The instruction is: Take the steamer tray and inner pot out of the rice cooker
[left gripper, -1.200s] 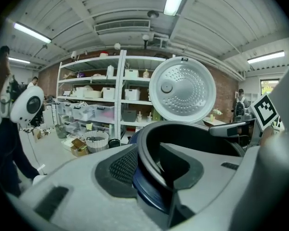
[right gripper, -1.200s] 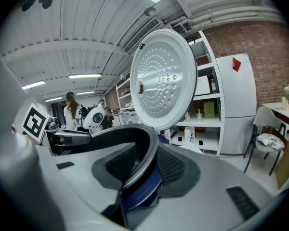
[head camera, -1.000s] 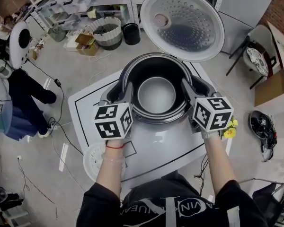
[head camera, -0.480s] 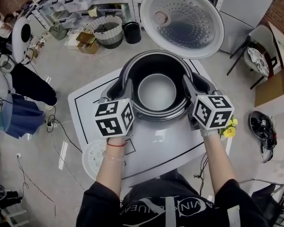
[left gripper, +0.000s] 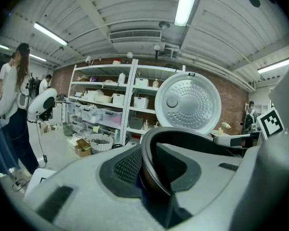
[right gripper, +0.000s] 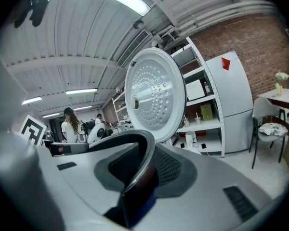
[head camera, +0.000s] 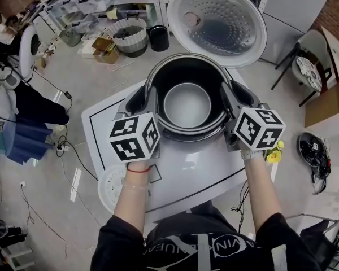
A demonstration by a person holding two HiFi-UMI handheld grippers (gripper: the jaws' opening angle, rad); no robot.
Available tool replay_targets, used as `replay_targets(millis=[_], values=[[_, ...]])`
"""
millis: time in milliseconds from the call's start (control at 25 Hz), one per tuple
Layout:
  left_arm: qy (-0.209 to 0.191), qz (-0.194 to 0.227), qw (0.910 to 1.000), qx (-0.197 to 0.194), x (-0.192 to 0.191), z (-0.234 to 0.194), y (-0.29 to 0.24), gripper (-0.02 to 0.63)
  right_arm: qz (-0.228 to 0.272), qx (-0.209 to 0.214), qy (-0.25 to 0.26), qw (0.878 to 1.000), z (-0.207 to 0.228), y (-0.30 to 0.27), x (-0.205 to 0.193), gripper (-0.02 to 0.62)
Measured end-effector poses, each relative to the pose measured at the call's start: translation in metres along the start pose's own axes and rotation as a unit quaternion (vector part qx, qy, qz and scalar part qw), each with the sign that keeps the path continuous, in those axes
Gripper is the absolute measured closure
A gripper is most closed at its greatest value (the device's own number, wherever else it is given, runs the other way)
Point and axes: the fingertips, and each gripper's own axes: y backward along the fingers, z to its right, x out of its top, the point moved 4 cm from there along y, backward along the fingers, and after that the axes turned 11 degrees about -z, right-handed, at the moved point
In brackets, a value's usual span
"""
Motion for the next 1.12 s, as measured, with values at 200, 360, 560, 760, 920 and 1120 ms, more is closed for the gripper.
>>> replay_targets(millis=[200,360,560,760,920,1120], values=[[0.017,0.019,0.9997,-0.004,0.004,0.000,0.011,0.517,0.026,0.009,0.007,1.000,-0.010,0.011,0.014,0.505],[0.020,0.043,0.9988,-0.007,0.015,0.001,0.023,0.522,0.053,0.010,0.015,0.998,-0.019,0.020,0.027,0.517],[0.020,0.073,0.9971,-0.012,0.032,0.002,0.042,0.525,0.085,0.006,0.042,0.995,-0.035,0.035,0.048,0.520],[0.019,0.106,0.9941,-0.017,0.045,0.006,0.065,0.531,0.111,0.008,0.052,0.992,-0.048,0.054,0.061,0.520],[0.016,0.122,0.9922,-0.020,0.052,0.007,0.082,0.531,0.131,0.011,0.055,0.990,-0.060,0.069,0.066,0.520],[0.018,0.135,0.9903,-0.026,0.055,0.005,0.102,0.532,0.144,0.009,0.058,0.988,-0.077,0.085,0.069,0.520]])
